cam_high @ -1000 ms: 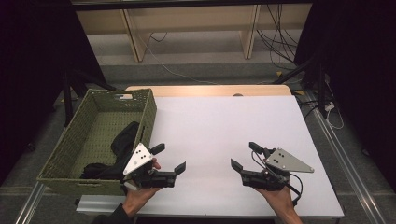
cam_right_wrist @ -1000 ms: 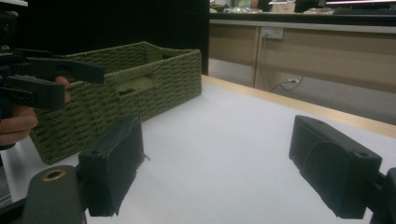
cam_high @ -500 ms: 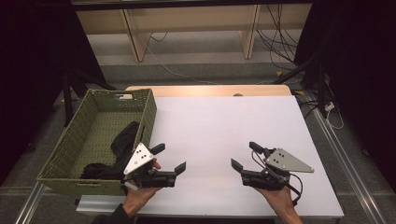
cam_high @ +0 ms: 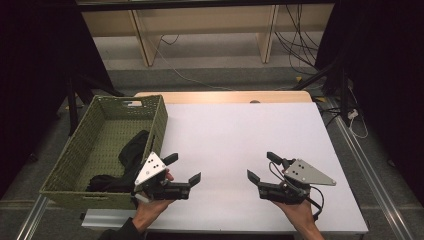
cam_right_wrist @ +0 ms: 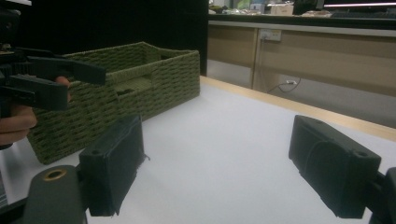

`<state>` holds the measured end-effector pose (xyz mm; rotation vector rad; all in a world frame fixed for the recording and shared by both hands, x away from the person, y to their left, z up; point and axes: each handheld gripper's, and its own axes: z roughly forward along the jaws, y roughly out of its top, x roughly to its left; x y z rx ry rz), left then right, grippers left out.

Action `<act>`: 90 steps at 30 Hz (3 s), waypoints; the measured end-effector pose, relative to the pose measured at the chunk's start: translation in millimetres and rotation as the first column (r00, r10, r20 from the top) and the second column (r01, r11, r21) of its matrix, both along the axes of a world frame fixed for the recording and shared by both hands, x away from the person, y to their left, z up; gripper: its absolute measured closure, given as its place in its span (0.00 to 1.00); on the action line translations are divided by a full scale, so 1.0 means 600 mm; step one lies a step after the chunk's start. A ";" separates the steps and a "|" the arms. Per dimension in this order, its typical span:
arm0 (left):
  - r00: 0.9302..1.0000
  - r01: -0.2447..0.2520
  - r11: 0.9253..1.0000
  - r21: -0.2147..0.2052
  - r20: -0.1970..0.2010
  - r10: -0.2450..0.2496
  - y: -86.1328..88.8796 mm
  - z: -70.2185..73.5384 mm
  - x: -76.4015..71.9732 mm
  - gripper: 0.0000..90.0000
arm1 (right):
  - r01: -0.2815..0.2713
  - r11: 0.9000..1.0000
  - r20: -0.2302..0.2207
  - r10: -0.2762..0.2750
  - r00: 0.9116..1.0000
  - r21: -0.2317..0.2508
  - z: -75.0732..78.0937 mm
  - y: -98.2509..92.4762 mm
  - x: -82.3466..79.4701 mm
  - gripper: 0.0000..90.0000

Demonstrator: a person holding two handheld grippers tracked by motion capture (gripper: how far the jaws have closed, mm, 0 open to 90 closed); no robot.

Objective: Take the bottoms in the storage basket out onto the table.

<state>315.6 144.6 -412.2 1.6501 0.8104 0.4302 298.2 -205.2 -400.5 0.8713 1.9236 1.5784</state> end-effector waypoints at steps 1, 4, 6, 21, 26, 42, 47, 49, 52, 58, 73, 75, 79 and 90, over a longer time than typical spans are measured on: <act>1.000 -0.004 1.000 0.000 -0.004 0.004 0.000 0.001 0.004 0.01 | 0.000 1.000 -0.002 0.000 1.000 0.000 0.000 0.000 0.000 0.21; 1.000 -0.005 1.000 0.006 -0.012 0.005 0.000 0.001 0.009 0.02 | -0.001 1.000 -0.003 0.001 1.000 0.000 0.000 0.000 0.001 0.21; 1.000 -0.006 1.000 0.007 -0.019 0.007 -0.001 0.001 0.011 0.02 | -0.002 1.000 -0.001 0.002 1.000 0.000 0.000 0.000 0.001 0.21; 0.999 -0.023 0.999 0.029 -0.043 0.024 0.004 0.023 0.021 0.03 | -0.002 1.000 0.002 0.002 1.000 0.001 0.000 0.000 0.001 0.21; 0.996 -0.029 0.999 0.022 -0.085 0.030 0.008 0.035 0.026 0.03 | -0.001 1.000 0.002 0.001 1.000 0.000 0.000 0.000 0.001 0.22; 0.987 -0.019 0.998 0.060 -0.159 0.029 0.006 0.053 0.036 0.03 | -0.004 1.000 -0.007 0.004 1.000 -0.006 -0.001 0.001 0.001 0.22; 0.986 -0.028 0.995 0.093 -0.161 0.043 0.012 0.059 0.042 0.03 | -0.006 1.000 -0.005 0.006 1.000 -0.008 -0.001 0.002 0.002 0.22; 0.985 -0.032 0.995 0.093 -0.168 0.048 0.016 0.062 0.044 0.03 | -0.007 1.000 -0.005 0.007 1.000 -0.006 -0.002 0.002 0.002 0.22; 0.980 -0.031 0.995 0.094 -0.193 0.049 0.021 0.066 0.049 0.04 | -0.007 1.000 -0.006 0.007 1.000 -0.006 -0.002 0.002 0.002 0.22; 0.969 -0.049 0.989 0.139 -0.232 0.081 0.030 0.070 0.059 0.04 | -0.005 1.000 -0.007 0.005 1.000 -0.008 -0.001 0.002 0.002 0.22; 0.953 -0.123 0.968 0.220 -0.246 0.177 0.089 0.097 0.084 0.05 | -0.007 1.000 -0.005 0.007 1.000 -0.011 -0.002 0.003 0.002 0.22; 0.949 -0.146 0.959 0.243 -0.241 0.206 0.106 0.102 0.088 0.05 | -0.005 1.000 -0.008 0.004 1.000 -0.011 -0.002 0.003 0.002 0.22; 0.942 -0.168 0.953 0.250 -0.243 0.230 0.122 0.106 0.090 0.05 | -0.006 1.000 -0.006 0.006 1.000 -0.010 -0.002 0.003 0.003 0.22; 0.925 -0.201 0.931 0.306 -0.254 0.283 0.152 0.108 0.099 0.06 | -0.004 1.000 -0.009 0.004 1.000 -0.010 -0.002 0.003 0.003 0.23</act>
